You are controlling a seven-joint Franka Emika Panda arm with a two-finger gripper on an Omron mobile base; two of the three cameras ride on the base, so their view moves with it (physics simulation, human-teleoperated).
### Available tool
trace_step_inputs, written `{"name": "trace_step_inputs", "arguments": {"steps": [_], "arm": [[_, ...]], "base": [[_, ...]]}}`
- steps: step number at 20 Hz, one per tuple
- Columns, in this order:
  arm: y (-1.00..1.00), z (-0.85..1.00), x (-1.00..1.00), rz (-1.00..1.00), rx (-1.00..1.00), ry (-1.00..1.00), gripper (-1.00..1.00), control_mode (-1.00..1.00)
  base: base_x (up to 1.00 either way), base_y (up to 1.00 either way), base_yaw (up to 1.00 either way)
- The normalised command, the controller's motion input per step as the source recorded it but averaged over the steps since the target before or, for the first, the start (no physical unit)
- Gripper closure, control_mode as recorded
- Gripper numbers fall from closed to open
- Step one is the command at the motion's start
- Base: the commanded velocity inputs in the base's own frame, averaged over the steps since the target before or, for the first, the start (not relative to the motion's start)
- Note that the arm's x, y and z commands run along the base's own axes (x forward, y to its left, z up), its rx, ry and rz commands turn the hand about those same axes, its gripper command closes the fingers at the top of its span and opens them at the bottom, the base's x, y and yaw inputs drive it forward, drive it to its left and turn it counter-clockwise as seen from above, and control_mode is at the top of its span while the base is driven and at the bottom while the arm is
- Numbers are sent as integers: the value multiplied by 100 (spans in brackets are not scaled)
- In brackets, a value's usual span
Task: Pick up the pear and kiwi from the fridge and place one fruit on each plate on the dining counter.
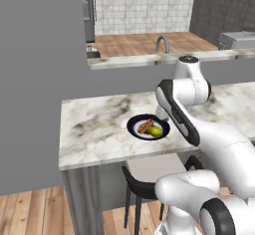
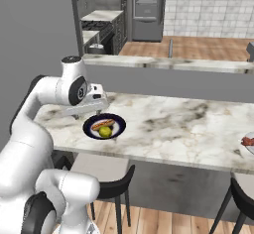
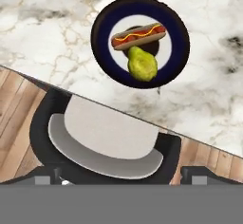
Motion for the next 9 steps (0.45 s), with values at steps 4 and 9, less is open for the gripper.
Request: {"name": "trace_step_inputs", "arguments": {"steps": [4,9], "arm": [[10,13,-100,-24,0,-3,-100,-100],[38,2,-51,-21,-6,-7,-100,-100]], "base": [[0,0,0],[0,0,0]]}}
